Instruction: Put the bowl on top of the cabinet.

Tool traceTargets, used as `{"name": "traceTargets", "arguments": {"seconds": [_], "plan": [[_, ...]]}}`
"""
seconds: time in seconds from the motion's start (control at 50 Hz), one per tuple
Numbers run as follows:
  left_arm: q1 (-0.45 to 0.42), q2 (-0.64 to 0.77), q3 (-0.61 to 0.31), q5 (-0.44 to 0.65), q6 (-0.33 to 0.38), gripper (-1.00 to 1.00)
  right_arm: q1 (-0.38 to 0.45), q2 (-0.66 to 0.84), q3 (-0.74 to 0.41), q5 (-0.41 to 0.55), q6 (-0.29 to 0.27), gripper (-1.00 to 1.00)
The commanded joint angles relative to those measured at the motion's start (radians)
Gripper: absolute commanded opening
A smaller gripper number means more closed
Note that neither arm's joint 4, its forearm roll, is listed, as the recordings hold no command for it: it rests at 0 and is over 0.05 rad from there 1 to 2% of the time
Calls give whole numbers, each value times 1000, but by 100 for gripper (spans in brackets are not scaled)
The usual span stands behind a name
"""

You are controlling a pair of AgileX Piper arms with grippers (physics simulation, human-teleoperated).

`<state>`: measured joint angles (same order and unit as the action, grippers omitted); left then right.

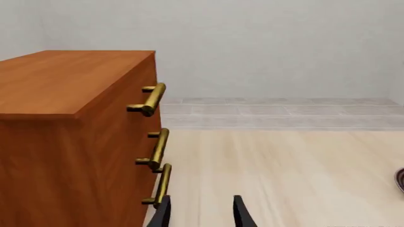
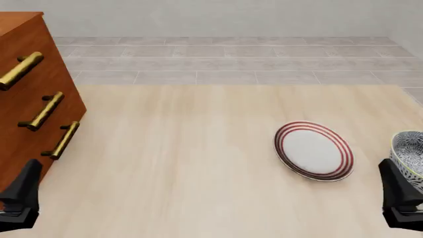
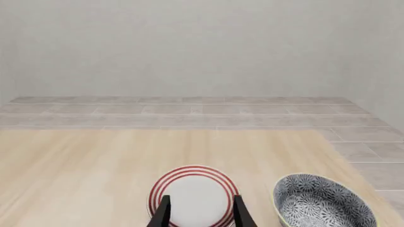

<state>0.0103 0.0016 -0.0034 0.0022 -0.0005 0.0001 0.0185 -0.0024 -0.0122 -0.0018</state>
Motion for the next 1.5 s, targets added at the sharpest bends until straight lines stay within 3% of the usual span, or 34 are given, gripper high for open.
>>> {"name": "traceTargets", "arguments": {"seconds": [0.02,0.58,0.6,0.62,0.68,0.76,0.98,1.02,1.12,1.36,1.5], "plan": [[-10,14,1,-13,1,100,0,-10,-2,10,2,100],[-10,11,1,-10,1,100,22,-17,-3,5,3,100],[-10,11,1,-10,1,100,41,-3,-22,22,-50,100],[-10,11,1,-10,1,100,35,-13,-43,49,-25,100],[-10,11,0,-8,1,100,54,56,-115,100,-27,100],[-10,9,-1,-6,1,100,63,212,-157,100,-99,100],[-10,9,0,-7,1,100,2,265,-322,355,-237,100],[-10,9,0,-7,2,100,-3,264,-337,380,-238,100],[-10,9,0,-7,1,100,-56,272,-378,473,-332,100],[-10,10,0,-8,2,100,-160,296,-455,606,-437,100],[-10,10,2,-11,4,100,-201,304,-475,656,-461,100]]}}
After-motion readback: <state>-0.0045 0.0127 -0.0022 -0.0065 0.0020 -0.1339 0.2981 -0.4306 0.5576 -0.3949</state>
